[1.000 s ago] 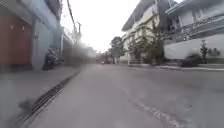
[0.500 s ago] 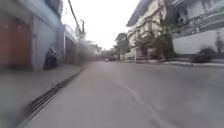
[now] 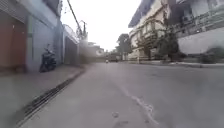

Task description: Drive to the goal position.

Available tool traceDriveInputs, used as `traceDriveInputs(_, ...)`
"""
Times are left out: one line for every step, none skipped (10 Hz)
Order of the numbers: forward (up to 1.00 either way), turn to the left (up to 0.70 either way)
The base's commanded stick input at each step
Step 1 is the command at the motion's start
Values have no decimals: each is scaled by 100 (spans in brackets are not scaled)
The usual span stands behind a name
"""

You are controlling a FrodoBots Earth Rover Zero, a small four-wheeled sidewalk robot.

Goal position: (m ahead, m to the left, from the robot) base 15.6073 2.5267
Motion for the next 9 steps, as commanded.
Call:
traceDriveInputs(100, 0)
traceDriveInputs(100, 0)
traceDriveInputs(100, 0)
traceDriveInputs(100, 0)
traceDriveInputs(100, 0)
traceDriveInputs(100, 0)
traceDriveInputs(100, 0)
traceDriveInputs(100, 0)
traceDriveInputs(100, 0)
